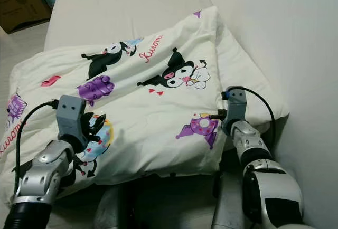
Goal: Clean up the room
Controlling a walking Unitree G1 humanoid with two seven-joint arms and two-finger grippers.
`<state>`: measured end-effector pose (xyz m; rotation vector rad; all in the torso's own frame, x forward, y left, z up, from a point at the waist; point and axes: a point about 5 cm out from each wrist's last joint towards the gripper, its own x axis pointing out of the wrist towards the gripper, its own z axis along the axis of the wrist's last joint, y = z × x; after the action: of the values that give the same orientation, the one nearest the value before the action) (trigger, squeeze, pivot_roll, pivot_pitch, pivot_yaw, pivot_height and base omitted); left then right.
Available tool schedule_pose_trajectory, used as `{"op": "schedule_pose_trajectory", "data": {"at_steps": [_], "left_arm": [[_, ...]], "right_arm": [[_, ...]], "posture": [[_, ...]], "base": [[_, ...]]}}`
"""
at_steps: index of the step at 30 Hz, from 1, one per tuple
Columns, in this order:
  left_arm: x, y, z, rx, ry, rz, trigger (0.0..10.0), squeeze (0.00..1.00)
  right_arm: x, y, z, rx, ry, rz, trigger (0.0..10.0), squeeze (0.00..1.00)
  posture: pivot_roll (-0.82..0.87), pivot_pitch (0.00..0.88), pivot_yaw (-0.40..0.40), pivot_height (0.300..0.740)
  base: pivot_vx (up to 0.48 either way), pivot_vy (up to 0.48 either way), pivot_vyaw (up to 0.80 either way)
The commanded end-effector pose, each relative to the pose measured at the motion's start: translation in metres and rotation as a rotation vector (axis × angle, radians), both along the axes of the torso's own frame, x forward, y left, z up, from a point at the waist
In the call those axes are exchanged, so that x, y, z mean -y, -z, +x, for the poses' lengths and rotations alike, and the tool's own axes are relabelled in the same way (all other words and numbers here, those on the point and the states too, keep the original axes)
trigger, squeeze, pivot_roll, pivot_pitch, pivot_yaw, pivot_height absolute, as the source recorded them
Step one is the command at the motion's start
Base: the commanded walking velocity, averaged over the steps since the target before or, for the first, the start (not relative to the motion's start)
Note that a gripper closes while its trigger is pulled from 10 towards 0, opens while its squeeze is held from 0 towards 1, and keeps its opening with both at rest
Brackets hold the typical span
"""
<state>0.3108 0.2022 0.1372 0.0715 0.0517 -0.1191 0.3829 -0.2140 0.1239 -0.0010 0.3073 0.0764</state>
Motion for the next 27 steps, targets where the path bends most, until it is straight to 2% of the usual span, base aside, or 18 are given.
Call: {"op": "schedule_pose_trajectory", "data": {"at_steps": [1,2,3,4,5,6,7,8,10,11,15,16,19,21,23,24,26,27], "left_arm": [[-0.001,0.011,-0.006,-0.044,-0.009,-0.008,10.0,0.00],[-0.001,0.011,-0.006,-0.044,-0.009,-0.008,10.0,0.00],[0.001,0.012,-0.006,-0.048,-0.008,-0.010,10.0,0.00],[0.001,0.012,-0.006,-0.048,-0.008,-0.010,10.0,0.00],[0.001,0.013,-0.006,-0.050,-0.007,-0.011,10.0,0.00],[0.001,0.013,-0.006,-0.050,-0.007,-0.011,10.0,0.00],[0.002,0.013,-0.007,-0.053,-0.007,-0.013,10.0,0.00],[0.002,0.013,-0.007,-0.053,-0.007,-0.013,10.0,0.00],[0.003,0.015,-0.007,-0.058,-0.005,-0.017,10.0,0.00],[0.003,0.015,-0.007,-0.058,-0.005,-0.017,10.0,0.00],[0.006,0.015,-0.006,-0.062,-0.001,-0.022,10.0,0.00],[0.006,0.015,-0.006,-0.062,-0.001,-0.022,10.0,0.00],[0.008,0.016,-0.005,-0.063,0.004,-0.026,10.0,0.00],[0.008,0.016,-0.005,-0.063,0.004,-0.026,10.0,0.00],[0.010,0.016,-0.005,-0.064,0.007,-0.027,10.0,0.00],[0.010,0.016,-0.005,-0.064,0.007,-0.027,10.0,0.00],[0.011,0.017,-0.005,-0.066,0.009,-0.030,10.0,0.00],[0.011,0.017,-0.005,-0.066,0.009,-0.030,10.0,0.00]], "right_arm": [[0.008,-0.009,0.002,0.026,0.017,-0.040,0.0,0.00],[0.008,-0.009,0.002,0.026,0.017,-0.040,0.0,0.00],[0.016,-0.017,0.004,0.046,0.042,-0.110,0.0,0.00],[0.016,-0.017,0.004,0.046,0.042,-0.110,0.0,0.00],[0.025,-0.025,0.005,0.061,0.071,-0.177,0.0,0.00],[0.025,-0.025,0.005,0.061,0.071,-0.177,0.0,0.00],[0.034,-0.031,0.005,0.074,0.105,-0.240,0.0,0.00],[0.034,-0.031,0.005,0.074,0.105,-0.240,0.0,0.00],[0.065,-0.053,0.003,0.098,0.221,-0.424,0.0,0.00],[0.065,-0.053,0.003,0.098,0.221,-0.424,0.0,0.00],[0.107,-0.084,-0.006,0.095,0.358,-0.684,0.0,0.00],[0.107,-0.084,-0.006,0.095,0.358,-0.684,0.0,0.00],[0.132,-0.103,-0.016,0.083,0.449,-0.839,0.0,0.00],[0.132,-0.103,-0.016,0.083,0.449,-0.839,0.0,0.00],[0.146,-0.112,-0.022,0.071,0.498,-0.913,0.0,0.00],[0.146,-0.112,-0.022,0.071,0.498,-0.913,0.0,0.00],[0.164,-0.119,-0.034,0.037,0.564,-0.992,0.0,0.00],[0.164,-0.119,-0.034,0.037,0.564,-0.992,0.0,0.00]], "posture": [[0.11,0.292,0.078,0.508],[0.11,0.292,0.078,0.508],[0.10,0.291,0.074,0.508],[0.10,0.291,0.074,0.508],[0.10,0.291,0.074,0.508],[0.10,0.291,0.074,0.508],[0.10,0.291,0.074,0.508],[0.10,0.291,0.074,0.508],[0.09,0.290,0.073,0.508],[0.09,0.290,0.073,0.508],[0.08,0.285,0.073,0.508],[0.08,0.285,0.073,0.508],[0.07,0.284,0.074,0.508],[0.07,0.284,0.074,0.508],[0.07,0.283,0.074,0.508],[0.07,0.283,0.074,0.508],[0.07,0.282,0.071,0.508],[0.07,0.282,0.071,0.508]], "base": [[0.000,0.000,0.00],[0.000,0.000,0.00],[0.000,0.000,0.00],[0.000,0.000,0.00],[0.000,0.000,0.00],[0.000,0.000,0.00],[0.000,0.000,0.00],[0.000,0.000,0.00],[0.000,0.000,0.00],[0.000,0.000,0.00],[0.000,0.000,0.00],[0.000,0.000,0.00],[0.000,0.000,0.00],[0.000,0.000,0.00],[0.000,0.000,0.00],[0.000,0.000,0.00],[0.000,0.000,0.00],[0.000,0.000,0.00]]}}
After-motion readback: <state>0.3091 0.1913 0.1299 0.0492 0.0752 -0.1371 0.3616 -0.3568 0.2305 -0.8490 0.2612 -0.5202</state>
